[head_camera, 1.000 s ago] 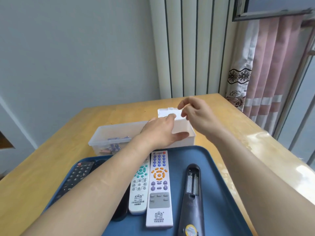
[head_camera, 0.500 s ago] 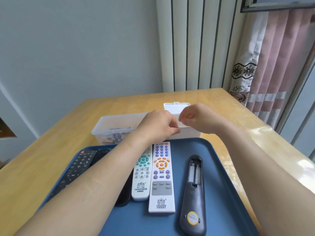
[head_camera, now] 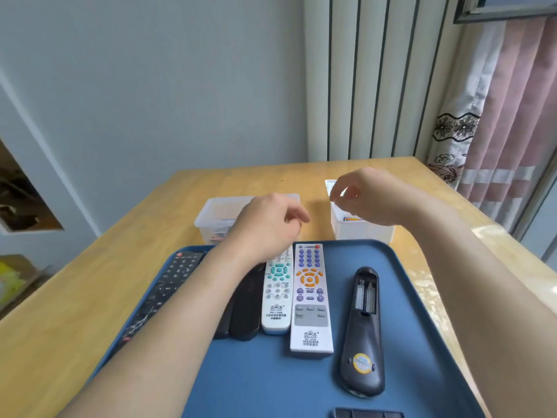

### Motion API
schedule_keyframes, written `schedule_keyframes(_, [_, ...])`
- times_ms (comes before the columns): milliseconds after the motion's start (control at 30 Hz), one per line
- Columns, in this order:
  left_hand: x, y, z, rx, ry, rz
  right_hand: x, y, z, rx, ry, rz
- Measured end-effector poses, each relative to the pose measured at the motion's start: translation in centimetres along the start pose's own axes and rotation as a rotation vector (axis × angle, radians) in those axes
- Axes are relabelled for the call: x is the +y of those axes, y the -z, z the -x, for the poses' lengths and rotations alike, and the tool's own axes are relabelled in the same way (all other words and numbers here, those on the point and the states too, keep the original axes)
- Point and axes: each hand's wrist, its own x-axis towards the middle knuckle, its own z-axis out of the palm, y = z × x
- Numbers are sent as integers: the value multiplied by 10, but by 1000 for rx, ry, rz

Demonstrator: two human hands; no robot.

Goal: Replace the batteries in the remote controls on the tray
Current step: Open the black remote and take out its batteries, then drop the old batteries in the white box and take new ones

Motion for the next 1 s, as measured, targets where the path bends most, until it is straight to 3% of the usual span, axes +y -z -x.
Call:
schedule_keyframes(200, [19,-18,72,-137,-174,-109,-28,1,44,-553,-194,324])
schedule_keyframes(267, [24,-23,85,-183,-210,-147,-29,-10,62,-629,-248,389])
schedule_keyframes(333, [27,-26,93,-203,-254,-167,-25,-24,75,-588,-256,390])
schedule_keyframes(600, [39,-28,111,-164,-402,-66,-10,-46,110,-22,-285,97])
schedule_keyframes(667, [47,-24,115,-231,-434,-28,-7,-41,114,71,-257,72])
schedule_keyframes(833, [64,-38,133,-343,-530,-230,-2,-35,118,28,-269,233])
schedule_keyframes(1000, [70,-52,132,-239,-526,-336,6,-39,116,-47,-285,105])
